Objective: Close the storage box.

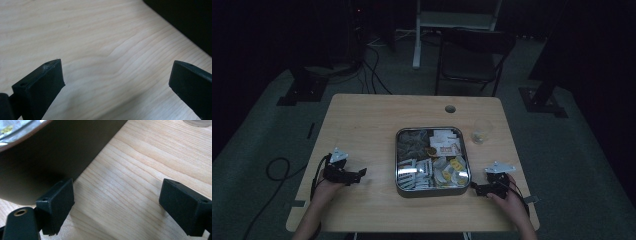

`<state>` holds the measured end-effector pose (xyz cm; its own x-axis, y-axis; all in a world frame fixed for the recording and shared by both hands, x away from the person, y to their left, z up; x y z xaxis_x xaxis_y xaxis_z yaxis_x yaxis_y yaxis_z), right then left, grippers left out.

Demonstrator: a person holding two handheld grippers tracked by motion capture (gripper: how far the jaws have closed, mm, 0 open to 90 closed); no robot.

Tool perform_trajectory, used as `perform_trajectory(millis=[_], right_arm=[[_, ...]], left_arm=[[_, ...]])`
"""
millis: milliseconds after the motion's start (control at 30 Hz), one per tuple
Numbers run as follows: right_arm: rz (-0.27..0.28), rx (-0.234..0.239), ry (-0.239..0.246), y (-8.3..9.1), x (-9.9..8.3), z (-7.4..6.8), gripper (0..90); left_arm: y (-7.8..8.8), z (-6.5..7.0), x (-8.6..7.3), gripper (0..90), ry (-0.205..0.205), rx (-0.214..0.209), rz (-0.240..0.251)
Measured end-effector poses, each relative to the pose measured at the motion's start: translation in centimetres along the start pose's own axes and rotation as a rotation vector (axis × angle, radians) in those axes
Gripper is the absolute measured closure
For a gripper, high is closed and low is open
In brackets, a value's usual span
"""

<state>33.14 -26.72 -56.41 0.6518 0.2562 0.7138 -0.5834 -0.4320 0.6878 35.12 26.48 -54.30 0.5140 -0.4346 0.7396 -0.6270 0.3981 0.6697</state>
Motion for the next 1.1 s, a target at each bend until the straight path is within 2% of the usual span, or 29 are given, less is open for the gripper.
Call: perform_trajectory(millis=[300, 567, 667, 833, 933, 1033, 1100], right_arm=[[0.000, 0.000, 0.000, 0.0, 0.0, 0.0, 12.2], [0.000, 0.000, 0.000, 0.0, 0.0, 0.0, 12.2], [0.000, 0.000, 0.000, 0.0, 0.0, 0.0, 12.2], [0.000, 0.000, -0.001, 0.0, 0.0, 0.0, 12.2], [0.000, 0.000, 0.000, 0.0, 0.0, 0.0, 12.2], [0.000, 0.000, 0.000, 0.0, 0.0, 0.0, 12.2], [0.000, 0.000, 0.000, 0.0, 0.0, 0.0, 12.2]], left_arm=[[1.0, -0.2, -1.5, 0.4, 0.025, 0.047, -0.009], [2.2, -0.4, -3.0, 0.4, 0.056, 0.103, -0.016], [2.6, -0.5, -3.6, 0.4, 0.063, 0.139, -0.024], [3.4, -0.5, -4.4, 0.4, 0.079, 0.167, -0.036], [3.7, -0.5, -4.8, 0.4, 0.097, 0.184, -0.043], [3.9, -0.4, -5.3, 0.4, 0.120, 0.229, -0.065], [4.0, -0.5, -5.6, 0.4, 0.136, 0.237, -0.078]])
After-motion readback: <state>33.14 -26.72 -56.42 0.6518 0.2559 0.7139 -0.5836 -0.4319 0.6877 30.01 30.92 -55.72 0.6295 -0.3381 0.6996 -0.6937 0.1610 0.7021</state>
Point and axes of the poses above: each handheld gripper's, and its own axes: y roughly backward along the jaws, x roughly out of its top, z roughly to its right, the point moved 2 cm from there along -y, roughly forward along the jaws, and after that the axes turned 10 degrees about -y, right-handed, at the moved point
